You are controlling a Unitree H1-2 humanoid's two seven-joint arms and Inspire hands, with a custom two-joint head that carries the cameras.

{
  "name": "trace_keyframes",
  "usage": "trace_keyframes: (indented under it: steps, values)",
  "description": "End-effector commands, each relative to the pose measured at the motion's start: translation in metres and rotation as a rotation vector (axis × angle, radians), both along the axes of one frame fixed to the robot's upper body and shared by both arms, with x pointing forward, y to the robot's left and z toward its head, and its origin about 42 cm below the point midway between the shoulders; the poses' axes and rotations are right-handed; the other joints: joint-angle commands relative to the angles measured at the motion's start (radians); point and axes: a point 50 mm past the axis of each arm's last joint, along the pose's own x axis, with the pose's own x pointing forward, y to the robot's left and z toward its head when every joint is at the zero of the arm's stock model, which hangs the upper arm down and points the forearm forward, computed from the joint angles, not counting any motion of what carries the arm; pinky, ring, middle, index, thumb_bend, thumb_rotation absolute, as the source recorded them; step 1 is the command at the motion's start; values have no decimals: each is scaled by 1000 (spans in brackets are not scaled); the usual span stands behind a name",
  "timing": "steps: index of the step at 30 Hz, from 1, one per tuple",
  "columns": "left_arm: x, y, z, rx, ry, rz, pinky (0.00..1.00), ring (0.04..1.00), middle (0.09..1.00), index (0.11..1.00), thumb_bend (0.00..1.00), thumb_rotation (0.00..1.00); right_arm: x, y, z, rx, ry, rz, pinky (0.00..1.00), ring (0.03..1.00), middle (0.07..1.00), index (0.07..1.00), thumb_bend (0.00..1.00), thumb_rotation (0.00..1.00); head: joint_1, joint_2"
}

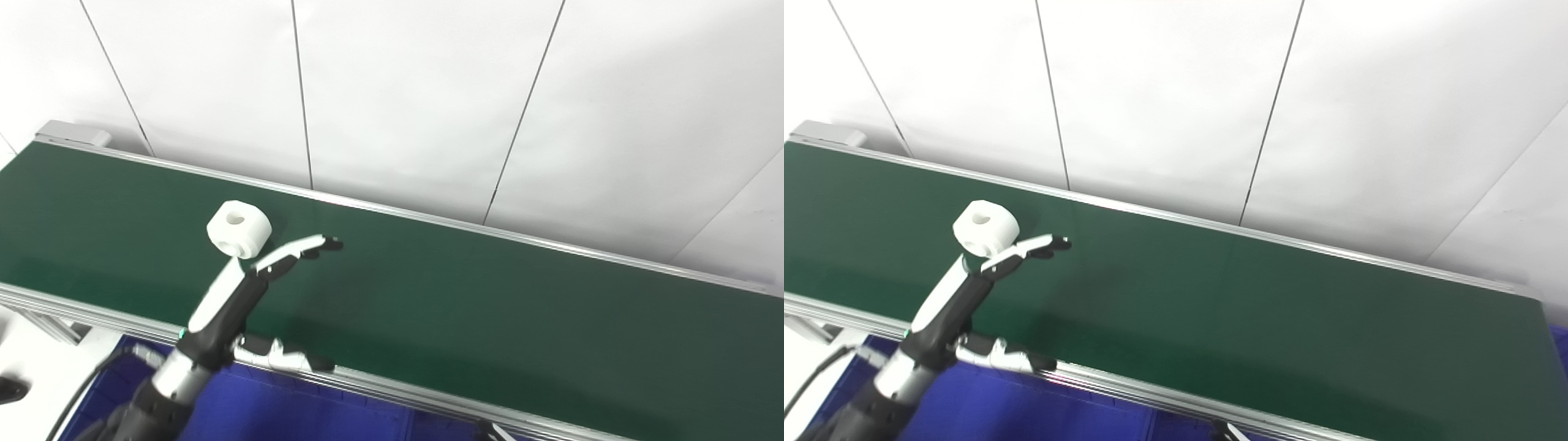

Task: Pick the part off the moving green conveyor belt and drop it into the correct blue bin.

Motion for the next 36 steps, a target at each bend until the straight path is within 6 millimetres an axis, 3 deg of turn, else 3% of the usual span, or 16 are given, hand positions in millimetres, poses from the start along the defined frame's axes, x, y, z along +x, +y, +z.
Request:
trace_keyframes:
  steps: [1, 10, 25, 36]
  values:
    - [20, 12, 13, 32, -51, -7, 771, 844, 878, 843, 724, 353, 2, 1, 11, 48, -71, 8, 632, 737, 784, 843, 599, 340, 3, 1]
    - [69, 35, 24, 215, 36, 43, 826, 888, 915, 884, 743, 360, 6, -2, 11, 57, -75, 26, 624, 739, 784, 845, 598, 335, 41, -1]
    - [117, 51, 35, 478, 190, 193, 788, 907, 952, 905, 822, 272, 11, -7, 10, 57, -80, 33, 608, 731, 773, 846, 592, 366, 96, -5]
    - [148, 55, 31, 665, 170, 242, 950, 955, 964, 876, 925, 149, 13, -7, 8, 58, -84, 30, 611, 725, 769, 855, 580, 402, 107, -10]
